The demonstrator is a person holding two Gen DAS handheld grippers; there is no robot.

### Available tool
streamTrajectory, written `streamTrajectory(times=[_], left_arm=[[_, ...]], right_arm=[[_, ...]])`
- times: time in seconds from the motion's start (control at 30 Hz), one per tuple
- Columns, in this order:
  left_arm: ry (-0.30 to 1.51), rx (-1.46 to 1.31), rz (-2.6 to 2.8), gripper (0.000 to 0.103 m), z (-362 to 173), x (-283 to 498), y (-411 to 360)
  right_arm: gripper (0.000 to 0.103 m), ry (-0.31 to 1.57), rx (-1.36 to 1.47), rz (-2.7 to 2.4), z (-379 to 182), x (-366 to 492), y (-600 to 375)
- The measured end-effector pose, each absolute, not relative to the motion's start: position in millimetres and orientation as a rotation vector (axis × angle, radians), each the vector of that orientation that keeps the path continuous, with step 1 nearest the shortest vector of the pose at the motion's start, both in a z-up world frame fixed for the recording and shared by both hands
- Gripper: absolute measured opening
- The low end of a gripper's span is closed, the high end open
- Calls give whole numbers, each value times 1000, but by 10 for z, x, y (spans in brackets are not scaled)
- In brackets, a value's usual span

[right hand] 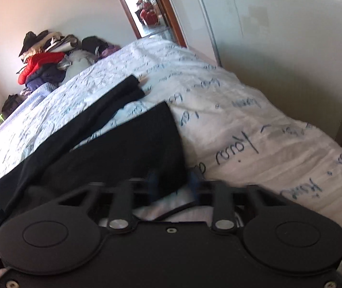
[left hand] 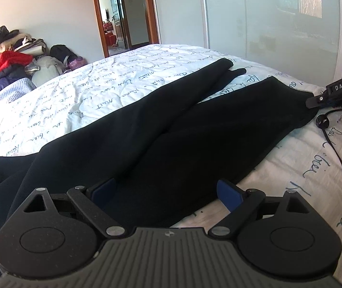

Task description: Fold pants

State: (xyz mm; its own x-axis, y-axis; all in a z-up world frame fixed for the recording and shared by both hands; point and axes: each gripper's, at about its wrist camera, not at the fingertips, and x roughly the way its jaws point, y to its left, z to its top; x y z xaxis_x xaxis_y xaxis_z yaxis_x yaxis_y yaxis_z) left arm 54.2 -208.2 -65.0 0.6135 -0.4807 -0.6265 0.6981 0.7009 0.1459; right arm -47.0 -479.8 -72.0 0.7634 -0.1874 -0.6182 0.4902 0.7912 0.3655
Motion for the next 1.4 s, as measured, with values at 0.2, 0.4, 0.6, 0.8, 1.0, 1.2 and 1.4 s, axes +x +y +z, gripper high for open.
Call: streamTrajectory(times=[0.2,0.4,0.6,0.8,1.0,1.2,1.4], left_arm=[[574,377,-722,98,-549,550,-2048],[650,416,-760,98,-701,589,-2083],[666,375,-761,97,-684,629,-2078],[578,400,-698,97,-538,665,-1983],[626,213,-629,99,-409,889,-1708],[667,159,-591,99,-401,1021,-1549],[656,171,-594,99,-393,1030,-1541]], right_arm=[[10,686,315,-430,-594,-369,-4708],[26,595,174,-499,-315,-426,-4496],[32,776,218,-370,-588,-47,-4588],[33,554,259,-269,-9,134,-4631],[34,495,724,-176,-221,849,-5281],[35,532,930,-231,-492,1249,-5452],[50,580,946,-298,-618,1319,-5510]])
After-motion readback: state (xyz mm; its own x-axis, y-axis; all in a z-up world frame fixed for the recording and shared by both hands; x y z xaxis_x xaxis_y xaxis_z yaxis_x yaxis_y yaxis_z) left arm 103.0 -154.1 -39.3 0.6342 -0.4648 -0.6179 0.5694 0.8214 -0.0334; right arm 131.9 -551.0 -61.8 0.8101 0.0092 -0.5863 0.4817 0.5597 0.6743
